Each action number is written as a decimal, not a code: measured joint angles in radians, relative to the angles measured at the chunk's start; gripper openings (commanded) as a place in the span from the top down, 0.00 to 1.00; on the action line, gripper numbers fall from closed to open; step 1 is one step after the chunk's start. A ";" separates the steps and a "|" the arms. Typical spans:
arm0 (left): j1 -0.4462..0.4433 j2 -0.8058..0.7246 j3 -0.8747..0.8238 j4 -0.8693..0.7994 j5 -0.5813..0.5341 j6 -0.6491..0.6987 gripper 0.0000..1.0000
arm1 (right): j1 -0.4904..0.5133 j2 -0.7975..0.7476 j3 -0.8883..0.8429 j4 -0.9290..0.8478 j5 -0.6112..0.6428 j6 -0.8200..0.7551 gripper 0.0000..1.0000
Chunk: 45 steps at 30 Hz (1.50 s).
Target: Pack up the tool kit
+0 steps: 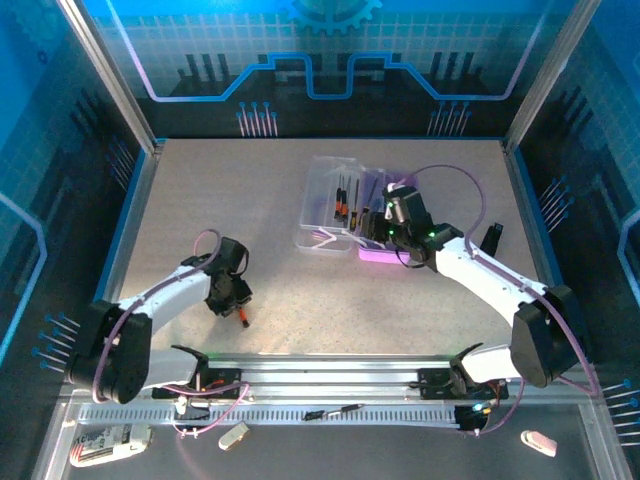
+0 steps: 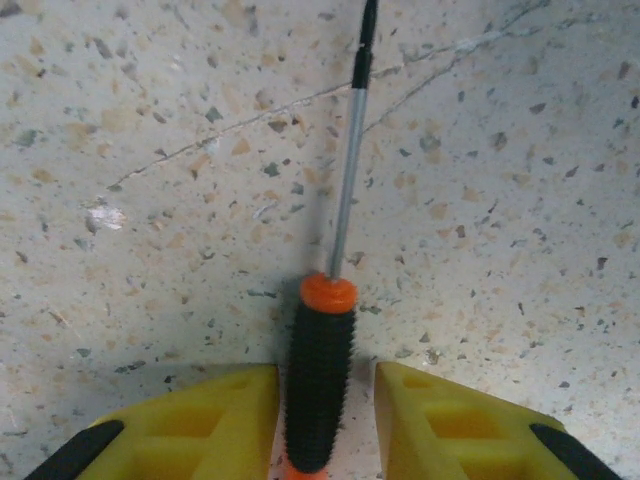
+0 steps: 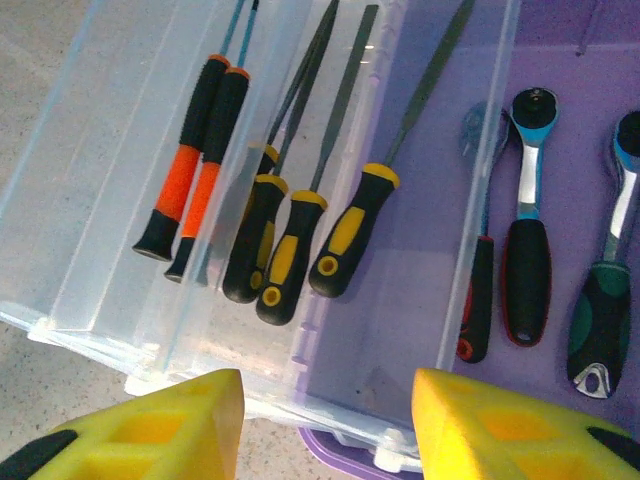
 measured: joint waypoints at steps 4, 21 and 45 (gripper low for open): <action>-0.001 0.042 0.030 -0.027 -0.004 0.005 0.69 | -0.017 -0.006 -0.016 0.006 -0.009 0.000 0.51; -0.051 0.031 0.138 -0.038 -0.100 0.100 0.95 | -0.072 -0.051 -0.040 0.032 -0.096 0.021 0.44; -0.240 0.549 1.229 -0.297 -0.113 0.436 0.99 | -0.182 -0.252 -0.163 0.010 -0.121 0.030 0.43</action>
